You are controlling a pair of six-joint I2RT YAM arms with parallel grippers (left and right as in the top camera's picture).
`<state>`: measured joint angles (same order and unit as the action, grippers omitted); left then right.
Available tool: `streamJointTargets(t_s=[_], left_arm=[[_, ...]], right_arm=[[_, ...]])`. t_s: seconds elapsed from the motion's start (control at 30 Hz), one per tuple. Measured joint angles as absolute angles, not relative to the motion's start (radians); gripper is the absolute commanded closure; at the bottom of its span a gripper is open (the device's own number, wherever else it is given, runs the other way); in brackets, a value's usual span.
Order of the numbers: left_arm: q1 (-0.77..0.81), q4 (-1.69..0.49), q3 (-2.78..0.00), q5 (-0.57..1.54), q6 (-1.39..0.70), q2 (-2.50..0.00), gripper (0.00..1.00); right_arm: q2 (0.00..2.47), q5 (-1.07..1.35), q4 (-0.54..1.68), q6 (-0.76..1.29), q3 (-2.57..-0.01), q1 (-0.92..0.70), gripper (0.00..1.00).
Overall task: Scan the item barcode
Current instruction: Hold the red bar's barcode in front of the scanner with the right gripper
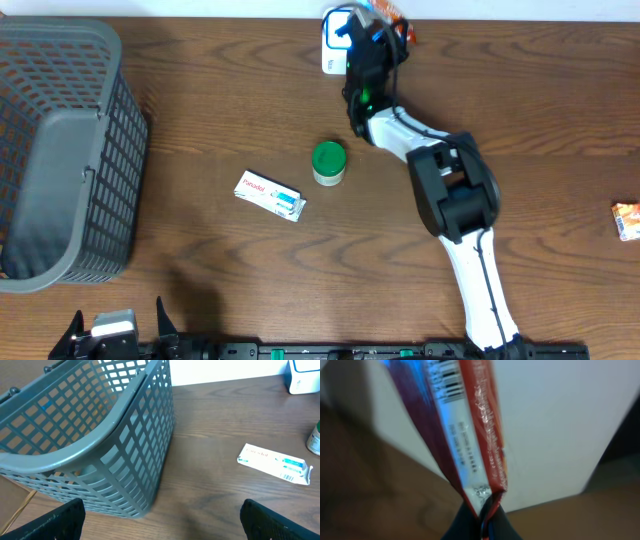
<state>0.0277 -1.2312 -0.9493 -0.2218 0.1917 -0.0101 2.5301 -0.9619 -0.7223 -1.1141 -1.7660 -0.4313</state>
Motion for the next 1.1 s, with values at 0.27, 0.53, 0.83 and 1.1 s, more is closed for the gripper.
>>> streamJointTargets(t_s=[0.27, 0.53, 0.83, 1.1], left_arm=[[0.028, -1.231, -0.949, -0.222, 0.192, -0.010, 0.01], [0.028, -1.231, -0.949, -0.222, 0.192, -0.010, 0.01], [0.028, -1.231, -0.949, -0.222, 0.192, -0.010, 0.01], [0.028, -1.231, -0.949, -0.222, 0.192, -0.010, 0.01]], right_arm=[[2.625, -1.004, -0.896, -1.546, -1.764, -0.477, 0.99], [2.625, -0.991, -0.878, -1.745, -1.765, -0.486, 0.99], [2.625, -0.933, -0.803, -1.858, -1.765, -0.482, 0.99], [2.626, -0.927, -0.741, -1.887, -1.765, -0.486, 0.99]])
